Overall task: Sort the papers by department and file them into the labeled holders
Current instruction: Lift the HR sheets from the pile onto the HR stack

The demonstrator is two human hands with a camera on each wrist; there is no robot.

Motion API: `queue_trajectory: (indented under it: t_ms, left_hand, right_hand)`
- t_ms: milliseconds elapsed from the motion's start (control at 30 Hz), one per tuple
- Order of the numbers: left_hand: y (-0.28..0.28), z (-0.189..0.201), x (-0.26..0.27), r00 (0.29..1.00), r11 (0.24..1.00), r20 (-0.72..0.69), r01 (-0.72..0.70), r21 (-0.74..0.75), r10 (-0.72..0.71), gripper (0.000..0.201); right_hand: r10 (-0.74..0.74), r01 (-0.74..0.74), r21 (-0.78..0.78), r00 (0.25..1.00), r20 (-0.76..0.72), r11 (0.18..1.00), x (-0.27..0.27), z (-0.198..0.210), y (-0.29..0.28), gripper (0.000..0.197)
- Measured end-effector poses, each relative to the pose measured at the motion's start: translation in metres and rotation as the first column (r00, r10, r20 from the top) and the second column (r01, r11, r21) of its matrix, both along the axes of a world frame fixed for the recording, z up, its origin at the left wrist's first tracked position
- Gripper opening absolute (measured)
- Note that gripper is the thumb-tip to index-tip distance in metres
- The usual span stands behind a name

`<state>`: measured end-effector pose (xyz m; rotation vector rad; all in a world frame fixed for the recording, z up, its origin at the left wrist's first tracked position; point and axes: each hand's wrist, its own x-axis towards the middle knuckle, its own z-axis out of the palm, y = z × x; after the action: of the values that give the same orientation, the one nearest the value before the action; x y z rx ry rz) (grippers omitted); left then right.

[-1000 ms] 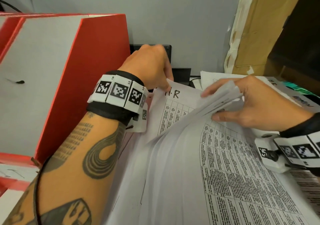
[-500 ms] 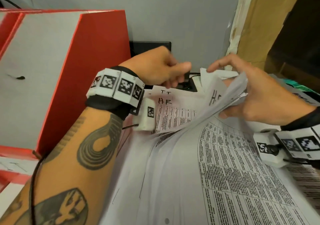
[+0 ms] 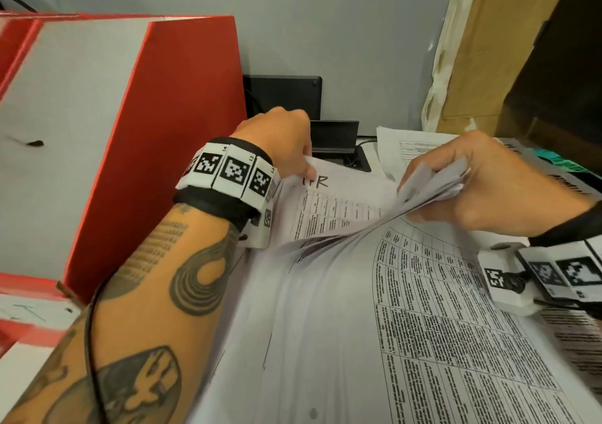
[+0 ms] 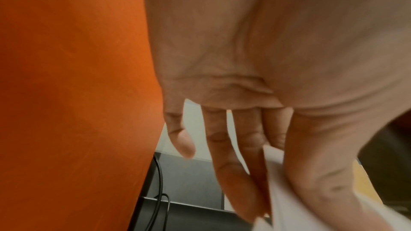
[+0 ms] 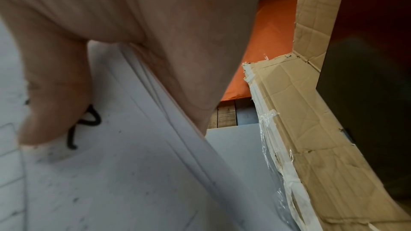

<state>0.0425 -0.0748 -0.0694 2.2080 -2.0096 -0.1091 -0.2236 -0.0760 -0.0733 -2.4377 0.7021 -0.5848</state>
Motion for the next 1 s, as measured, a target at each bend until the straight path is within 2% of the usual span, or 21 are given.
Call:
queue_trajectory:
  t_ms: [133,267,367,433,533,633,700,767,867,1000]
  left_hand:
    - [0.003,0.002,-0.002,0.999,0.999,-0.026,-0.024,-0.037,0.023,0.035]
    - [0.008,0.014,-0.007,0.996,0.985,-0.082,-0.041,-0.165,0.028,0.039]
    - [0.017,0.032,-0.01,0.982,0.969,-0.157,0.069,-0.239,-0.108,0.02]
    - [0.026,0.043,-0.013,0.965,0.959,-0.169,0.158,-0.234,-0.2,0.01]
    - [0.039,0.051,-0.021,0.922,0.931,-0.215,0.267,-0.249,-0.322,0.007]
    - [0.044,0.054,-0.026,0.894,0.912,-0.241,0.314,-0.262,-0.377,0.015]
    - [0.043,0.053,-0.026,0.892,0.913,-0.25,0.314,-0.261,-0.378,0.022]
    - [0.041,0.05,-0.023,0.895,0.924,-0.276,0.283,-0.258,-0.351,0.028]
    - [0.038,0.046,-0.021,0.903,0.939,-0.289,0.258,-0.226,-0.317,0.033]
    - [0.035,0.041,-0.019,0.91,0.95,-0.288,0.255,-0.178,-0.298,0.035]
  right_hand:
    - [-0.057,0.057,0.023,0.998,-0.018,0.998,0.002,0.001,0.003,0.036]
    - [-0.095,0.095,-0.005,0.995,-0.011,0.996,0.003,0.002,0.003,0.04]
    - [-0.076,0.077,-0.011,0.997,0.007,0.997,0.003,0.001,0.001,0.031]
    - [-0.077,0.079,-0.07,0.997,0.027,0.994,0.005,0.001,0.002,0.034]
    - [-0.074,0.076,-0.163,0.997,0.022,0.984,0.01,0.001,0.005,0.045]
    - [-0.05,0.06,-0.133,0.996,0.075,0.989,0.009,-0.004,0.003,0.043]
    - [-0.079,0.094,-0.144,0.991,0.106,0.985,0.008,-0.006,0.0,0.04]
    - [-0.092,0.122,-0.22,0.986,0.142,0.968,0.009,-0.006,-0.001,0.038]
    - [-0.084,0.137,-0.3,0.98,0.181,0.944,0.009,-0.005,-0.002,0.021]
    - [-0.011,0.054,-0.258,0.986,0.164,0.965,0.01,-0.005,0.002,0.033]
